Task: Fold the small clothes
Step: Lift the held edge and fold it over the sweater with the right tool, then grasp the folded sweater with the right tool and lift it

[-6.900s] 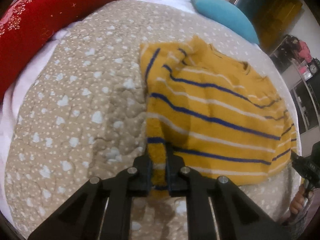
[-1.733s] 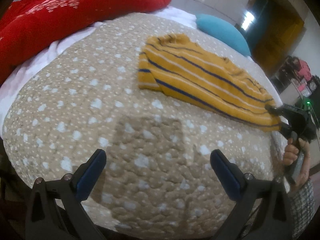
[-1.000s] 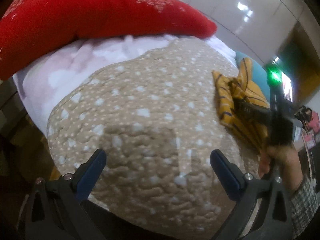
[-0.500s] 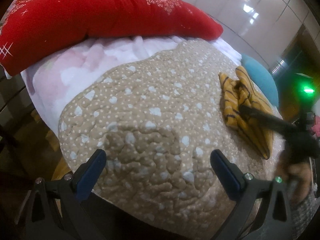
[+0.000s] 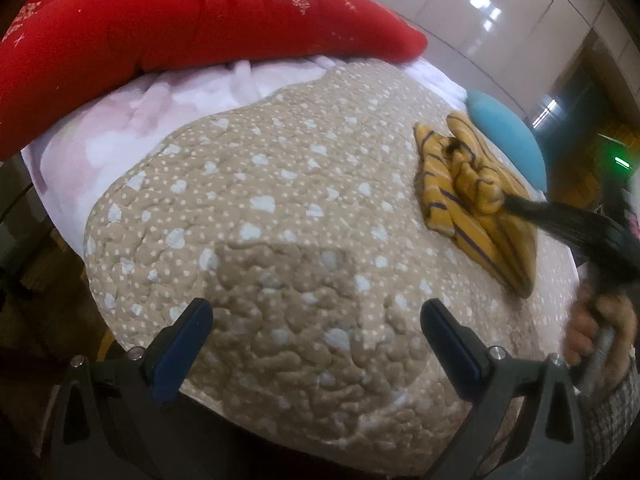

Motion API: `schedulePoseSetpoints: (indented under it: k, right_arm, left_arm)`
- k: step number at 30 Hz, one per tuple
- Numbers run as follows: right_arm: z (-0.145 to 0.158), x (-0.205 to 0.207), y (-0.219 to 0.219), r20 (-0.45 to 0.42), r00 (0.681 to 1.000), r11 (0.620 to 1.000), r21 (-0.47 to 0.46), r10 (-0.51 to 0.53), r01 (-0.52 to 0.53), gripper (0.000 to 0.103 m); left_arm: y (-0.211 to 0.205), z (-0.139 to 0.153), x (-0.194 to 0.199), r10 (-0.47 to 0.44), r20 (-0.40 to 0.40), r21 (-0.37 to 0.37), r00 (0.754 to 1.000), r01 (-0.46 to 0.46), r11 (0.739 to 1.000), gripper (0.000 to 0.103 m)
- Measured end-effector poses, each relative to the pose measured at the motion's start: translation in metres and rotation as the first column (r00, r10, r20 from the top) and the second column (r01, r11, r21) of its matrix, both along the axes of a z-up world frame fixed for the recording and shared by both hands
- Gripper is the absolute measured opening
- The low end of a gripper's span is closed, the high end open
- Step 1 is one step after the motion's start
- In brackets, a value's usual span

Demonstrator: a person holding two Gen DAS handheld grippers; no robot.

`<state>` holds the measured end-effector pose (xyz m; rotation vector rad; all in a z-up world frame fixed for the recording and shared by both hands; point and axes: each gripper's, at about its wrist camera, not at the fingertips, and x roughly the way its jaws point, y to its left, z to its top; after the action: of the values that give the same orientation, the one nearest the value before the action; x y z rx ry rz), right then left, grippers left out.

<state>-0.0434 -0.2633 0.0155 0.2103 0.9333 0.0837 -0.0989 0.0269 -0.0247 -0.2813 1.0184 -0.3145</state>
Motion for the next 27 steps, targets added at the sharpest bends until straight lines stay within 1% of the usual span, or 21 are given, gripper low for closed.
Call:
schedulePoseSetpoints:
  k: [1,2,4,5,6,7,9,11,13,14,15,16,17,18,20,22,24,25,26,27]
  right_arm:
    - [-0.008,0.01,0.003,-0.028,1.0,1.0,0.006,0.0,0.0,0.008]
    - [-0.018,0.02,0.007,-0.055,0.998,1.0,0.031,0.006,-0.004,0.008]
    - [-0.04,0.041,0.014,-0.105,0.993,0.988,0.149,0.049,-0.033,0.008]
    - [-0.047,0.047,0.016,-0.109,0.992,0.982,0.186,0.059,-0.038,0.008]
    - [-0.05,0.05,0.019,-0.108,0.992,0.98,0.193,0.064,-0.042,0.008]
    - [-0.048,0.048,0.02,-0.095,0.993,0.981,0.189,0.064,-0.045,0.008]
    - [-0.04,0.04,0.016,-0.065,0.995,0.975,0.215,0.076,-0.06,0.008]
    - [-0.024,0.02,0.004,-0.015,0.996,0.97,0.23,0.087,-0.081,0.008]
    - [-0.003,-0.008,-0.018,0.041,0.997,0.97,0.232,0.069,-0.076,0.011]
    - [0.007,-0.023,-0.033,0.069,0.997,0.971,0.231,0.041,-0.056,0.016]
    - [0.013,-0.033,-0.045,0.086,0.996,0.973,0.229,0.015,-0.035,0.029]
    - [0.019,-0.045,-0.062,0.105,0.994,0.974,0.225,-0.026,0.001,0.038]
    - [0.023,-0.054,-0.077,0.117,0.991,0.974,0.221,-0.064,0.037,0.055]
    - [0.023,-0.061,-0.092,0.12,0.987,0.972,0.221,-0.104,0.075,0.064]
    - [0.015,-0.07,-0.122,0.097,0.977,0.954,0.254,-0.192,0.162,0.065]
    - [-0.001,-0.073,-0.15,0.061,0.963,0.917,0.328,-0.262,0.228,0.066]
    - [-0.02,-0.068,-0.17,0.026,0.954,0.872,0.414,-0.298,0.261,0.066]
    - [-0.028,-0.064,-0.176,0.013,0.954,0.854,0.45,-0.299,0.262,0.066]
    - [-0.038,-0.058,-0.182,-0.003,0.956,0.83,0.495,-0.294,0.257,0.066]
    - [-0.044,-0.053,-0.185,-0.013,0.957,0.814,0.523,-0.29,0.253,0.066]
  left_arm:
    - [0.001,0.001,0.0,0.001,0.001,0.003,1.0,-0.001,1.0,0.103]
    - [0.002,0.002,-0.001,0.003,0.002,0.004,1.0,-0.003,1.0,0.103]
    - [0.004,0.005,-0.002,0.008,0.007,0.01,1.0,-0.008,1.0,0.103]
    - [0.006,0.007,-0.003,0.008,0.011,0.015,1.0,-0.008,1.0,0.103]
    - [0.006,0.009,-0.003,0.005,0.017,0.021,1.0,-0.006,1.0,0.103]
    - [0.006,0.012,-0.003,0.0,0.024,0.026,1.0,0.0,1.0,0.103]
    - [0.003,0.021,-0.001,-0.019,0.046,0.032,0.999,0.017,0.999,0.103]
    - [-0.004,0.027,0.004,-0.043,0.062,0.029,0.997,0.041,0.999,0.103]
    - [-0.02,0.035,0.013,-0.088,0.081,0.026,0.993,0.086,0.996,0.103]
    - [-0.028,0.038,0.018,-0.111,0.088,0.021,0.99,0.11,0.994,0.103]
    - [-0.04,0.042,0.026,-0.145,0.09,0.012,0.985,0.144,0.989,0.103]
    - [-0.052,0.044,0.034,-0.181,0.087,0.001,0.98,0.182,0.983,0.103]
    - [-0.065,0.046,0.043,-0.223,0.083,-0.013,0.971,0.225,0.974,0.103]
    - [-0.085,0.049,0.055,-0.278,0.081,-0.023,0.957,0.28,0.96,0.103]
    - [-0.114,0.053,0.07,-0.334,0.085,-0.006,0.939,0.336,0.942,0.103]
    - [-0.149,0.056,0.093,-0.4,0.11,0.014,0.91,0.4,0.916,0.103]
    - [-0.172,0.054,0.114,-0.431,0.114,0.033,0.895,0.431,0.902,0.103]
    - [-0.181,0.05,0.126,-0.446,0.114,0.031,0.888,0.446,0.895,0.103]
    - [-0.188,0.045,0.138,-0.448,0.105,0.037,0.888,0.447,0.894,0.103]
    - [-0.192,0.039,0.15,-0.438,0.094,0.043,0.894,0.436,0.899,0.103]
